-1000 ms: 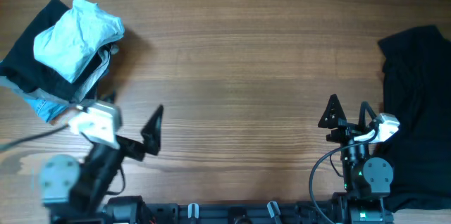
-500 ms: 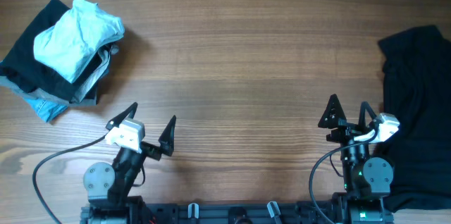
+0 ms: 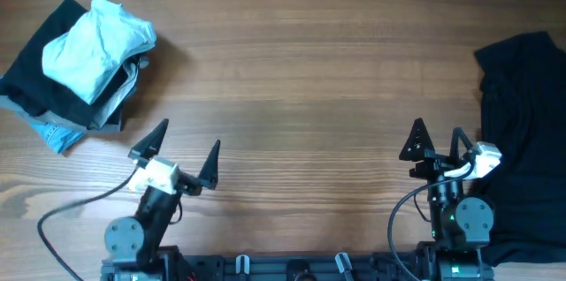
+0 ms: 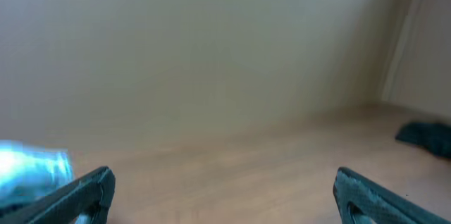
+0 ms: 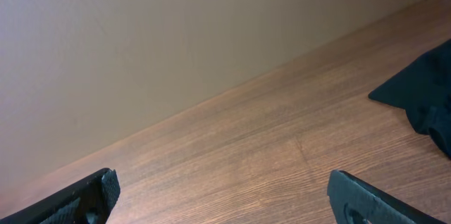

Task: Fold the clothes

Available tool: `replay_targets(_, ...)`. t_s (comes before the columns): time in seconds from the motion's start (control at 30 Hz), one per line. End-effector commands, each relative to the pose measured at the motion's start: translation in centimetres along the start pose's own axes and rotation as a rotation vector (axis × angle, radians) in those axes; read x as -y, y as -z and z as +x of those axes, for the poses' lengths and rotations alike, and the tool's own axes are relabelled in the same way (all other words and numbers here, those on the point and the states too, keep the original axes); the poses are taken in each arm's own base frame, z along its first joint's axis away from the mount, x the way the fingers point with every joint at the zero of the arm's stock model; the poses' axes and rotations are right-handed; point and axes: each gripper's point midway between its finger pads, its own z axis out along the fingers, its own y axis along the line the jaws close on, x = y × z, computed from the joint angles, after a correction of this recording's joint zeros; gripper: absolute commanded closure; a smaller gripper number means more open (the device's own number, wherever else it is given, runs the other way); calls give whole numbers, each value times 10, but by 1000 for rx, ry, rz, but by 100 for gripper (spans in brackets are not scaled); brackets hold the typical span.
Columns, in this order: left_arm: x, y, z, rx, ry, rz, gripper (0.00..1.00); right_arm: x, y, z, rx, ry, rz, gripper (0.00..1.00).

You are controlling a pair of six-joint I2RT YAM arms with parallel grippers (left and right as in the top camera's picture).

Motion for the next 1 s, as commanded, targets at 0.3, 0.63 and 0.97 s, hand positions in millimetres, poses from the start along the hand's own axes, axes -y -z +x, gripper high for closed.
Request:
replay_targets(0.3,1,5,47,-183,90,-2,0,-1,0,0,-1,-10,-4,0)
replay_targets(0.63,1,4,47,-185,91,-2,0,-1,0,0,-1,-10,-4,0)
replay_targets(0.97,1,4,48,-186,91,-2,0,-1,0,0,-1,-10,-4,0)
